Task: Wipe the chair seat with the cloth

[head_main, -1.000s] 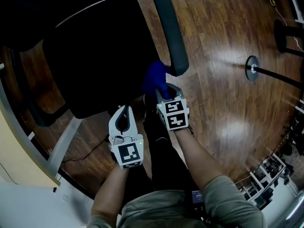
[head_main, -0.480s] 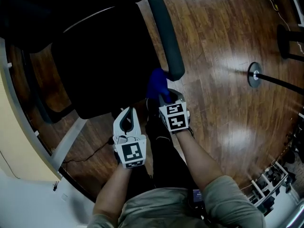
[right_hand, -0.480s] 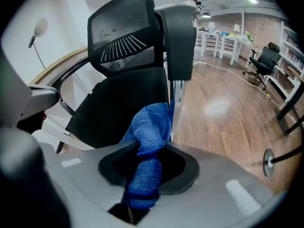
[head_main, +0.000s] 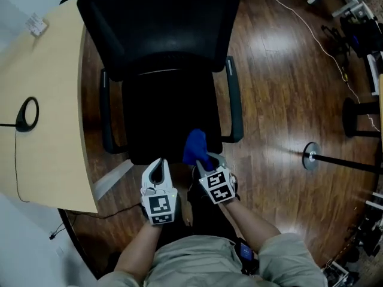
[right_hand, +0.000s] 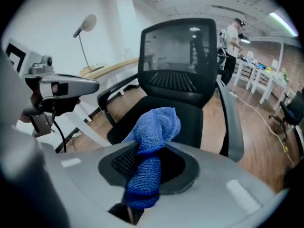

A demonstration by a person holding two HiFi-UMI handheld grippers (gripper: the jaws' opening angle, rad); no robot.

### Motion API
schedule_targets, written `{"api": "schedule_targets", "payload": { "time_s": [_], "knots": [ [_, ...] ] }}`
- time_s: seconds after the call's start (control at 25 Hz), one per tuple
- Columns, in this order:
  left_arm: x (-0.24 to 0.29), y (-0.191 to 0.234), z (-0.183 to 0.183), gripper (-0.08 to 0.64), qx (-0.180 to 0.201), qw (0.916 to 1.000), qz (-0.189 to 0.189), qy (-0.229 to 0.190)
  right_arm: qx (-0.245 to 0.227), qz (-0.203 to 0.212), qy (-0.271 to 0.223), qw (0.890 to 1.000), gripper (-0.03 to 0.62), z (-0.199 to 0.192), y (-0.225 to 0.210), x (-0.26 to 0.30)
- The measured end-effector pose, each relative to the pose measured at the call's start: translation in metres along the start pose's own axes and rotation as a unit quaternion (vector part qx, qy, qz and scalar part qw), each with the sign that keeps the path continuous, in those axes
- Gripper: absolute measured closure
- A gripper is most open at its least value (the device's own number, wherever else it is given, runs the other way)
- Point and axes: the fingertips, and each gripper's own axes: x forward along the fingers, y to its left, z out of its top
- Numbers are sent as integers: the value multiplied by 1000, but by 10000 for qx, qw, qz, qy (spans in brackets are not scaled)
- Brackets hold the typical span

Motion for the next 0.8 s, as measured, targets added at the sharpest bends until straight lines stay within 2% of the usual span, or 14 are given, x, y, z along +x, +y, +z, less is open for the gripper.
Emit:
{"api": "schedule_targets", "payload": {
  "time_s": [0.2, 0.4, 0.6, 0.72, 0.8],
  "knots": [
    [-77, 67, 24, 555, -366, 9976, 541, -230, -916, 662, -470, 9925, 495, 89, 94, -26],
    [-161, 140, 32, 555, -566, 9899, 1227, -416, -1679, 1421, -916, 9712, 495, 168, 206, -44],
    [-234, 212, 27, 555, -990, 9715, 2053, -654, -2518, 2120, -902, 9400, 494, 198, 315, -41],
    [-268, 242, 14, 555, -1279, 9584, 2435, -759, -2971, 2451, -766, 9197, 494, 202, 372, -31],
    [-288, 258, 1, 555, -1448, 9507, 2630, -780, -3136, 2599, -684, 9107, 494, 206, 406, -20]
  ]
}}
